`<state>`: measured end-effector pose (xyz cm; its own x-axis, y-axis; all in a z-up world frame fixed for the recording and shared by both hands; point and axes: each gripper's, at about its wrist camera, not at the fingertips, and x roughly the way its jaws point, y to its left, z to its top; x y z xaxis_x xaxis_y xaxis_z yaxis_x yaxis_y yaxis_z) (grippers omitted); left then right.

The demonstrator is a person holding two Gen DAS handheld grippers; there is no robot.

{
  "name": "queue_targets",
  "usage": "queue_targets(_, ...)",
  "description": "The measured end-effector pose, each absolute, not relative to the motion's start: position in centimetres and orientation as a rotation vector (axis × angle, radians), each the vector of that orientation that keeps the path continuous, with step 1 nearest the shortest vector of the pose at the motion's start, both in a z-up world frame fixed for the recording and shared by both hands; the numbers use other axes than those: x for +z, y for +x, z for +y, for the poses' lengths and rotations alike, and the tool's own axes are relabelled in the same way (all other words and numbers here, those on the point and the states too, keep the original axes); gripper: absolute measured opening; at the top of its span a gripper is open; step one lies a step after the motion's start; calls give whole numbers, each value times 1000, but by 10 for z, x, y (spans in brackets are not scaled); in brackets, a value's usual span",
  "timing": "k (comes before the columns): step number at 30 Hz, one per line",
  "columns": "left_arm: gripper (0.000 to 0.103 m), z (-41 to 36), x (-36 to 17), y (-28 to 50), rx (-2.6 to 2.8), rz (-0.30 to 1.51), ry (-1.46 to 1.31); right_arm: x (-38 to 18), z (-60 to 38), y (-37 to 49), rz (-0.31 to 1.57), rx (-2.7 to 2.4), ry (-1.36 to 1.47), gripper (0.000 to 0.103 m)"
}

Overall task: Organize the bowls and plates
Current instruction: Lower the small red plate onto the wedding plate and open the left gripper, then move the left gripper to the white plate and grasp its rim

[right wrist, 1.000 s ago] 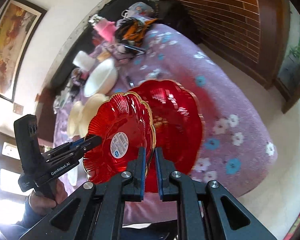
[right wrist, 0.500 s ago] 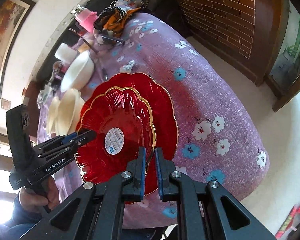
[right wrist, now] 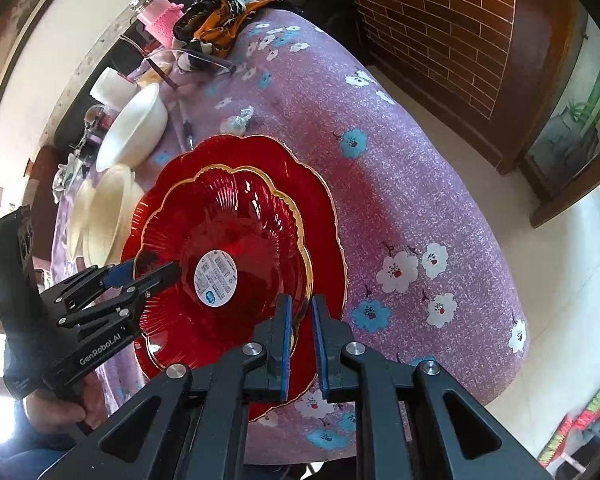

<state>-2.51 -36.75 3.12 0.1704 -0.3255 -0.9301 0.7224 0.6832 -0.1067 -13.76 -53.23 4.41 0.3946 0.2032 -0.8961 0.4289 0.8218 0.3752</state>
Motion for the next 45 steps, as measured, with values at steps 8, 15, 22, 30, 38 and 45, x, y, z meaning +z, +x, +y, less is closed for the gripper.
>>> queue_targets(8,62,-373,31,-37,-799,1176,441,49,-524,-137,1181,-160,575,20)
queue_targets(15,72,-370,39,-42,-822,1154,441,56,-518,-142,1156,-181,552,28)
queue_targets(22,77,-357,52,-45,-825,1110,432,70,-511,-151,1107,-227,535,31)
queue_targets(30,77,-316,83,-60,-863,997,375,80,-476,-152,1058,-177,499,31)
queue_targets(38,77,-232,109,-53,-747,918,261,90,-421,-129,1054,-88,418,31)
queue_targets(45,78,-147,118,-40,-590,906,145,91,-362,-113,1061,23,326,31)
